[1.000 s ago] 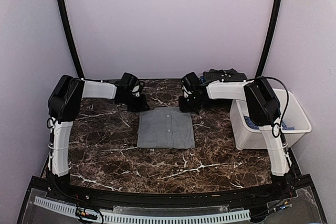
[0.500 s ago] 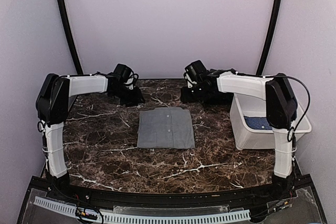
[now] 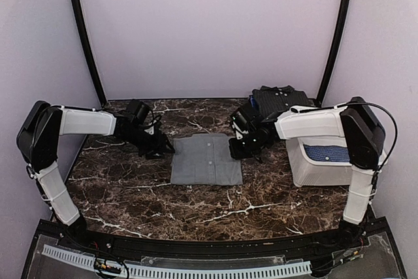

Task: Fold and stack the long sleeve shirts
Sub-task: Pick up the square-folded shirt from the center of the board.

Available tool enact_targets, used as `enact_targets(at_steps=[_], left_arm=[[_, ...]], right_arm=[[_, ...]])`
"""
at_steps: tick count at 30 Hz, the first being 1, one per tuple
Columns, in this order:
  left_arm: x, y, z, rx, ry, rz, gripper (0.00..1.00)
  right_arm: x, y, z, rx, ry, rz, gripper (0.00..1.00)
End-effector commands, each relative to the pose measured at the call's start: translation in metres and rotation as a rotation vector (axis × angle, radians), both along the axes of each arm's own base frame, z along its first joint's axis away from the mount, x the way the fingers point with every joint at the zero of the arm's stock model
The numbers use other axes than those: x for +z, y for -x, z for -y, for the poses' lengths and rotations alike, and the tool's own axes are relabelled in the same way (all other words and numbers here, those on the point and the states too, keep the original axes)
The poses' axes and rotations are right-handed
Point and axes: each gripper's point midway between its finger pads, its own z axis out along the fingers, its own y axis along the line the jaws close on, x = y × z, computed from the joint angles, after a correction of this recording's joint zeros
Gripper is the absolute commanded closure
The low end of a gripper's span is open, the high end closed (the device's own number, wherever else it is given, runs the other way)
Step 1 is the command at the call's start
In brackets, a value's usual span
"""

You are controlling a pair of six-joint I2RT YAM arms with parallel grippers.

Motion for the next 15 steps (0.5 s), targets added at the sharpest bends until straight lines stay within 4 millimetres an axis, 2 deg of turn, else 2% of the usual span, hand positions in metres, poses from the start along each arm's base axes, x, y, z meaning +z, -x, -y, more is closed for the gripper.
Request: enact_targets(at_steps=[1, 5, 10, 13, 15], left_arm=[[0.005, 0.009, 0.009, -0.020, 0.046, 0.008, 0.50], [-0.006, 0.010, 0.008, -0.012, 0.022, -0.004, 0.50], [-0.018, 0.011, 0.011, -0.021, 0.003, -0.027, 0.51], [-0.025, 0.011, 0.011, -0.021, -0.019, -0.037, 0.51], [-0.029, 0.010, 0.010, -0.019, -0.043, -0.040, 0.51]], right_arm=[[0.000, -0.005, 0.000, -0.033, -0.028, 0.022, 0.82], [-0.021, 0.003, 0.005, -0.031, -0.009, -0.014, 0.90], [-0.042, 0.014, 0.018, -0.040, 0.041, -0.044, 0.90], [-0.041, 0.015, 0.023, -0.044, 0.061, -0.039, 0.89], [-0.031, 0.014, 0.023, -0.039, 0.054, -0.022, 0.86]])
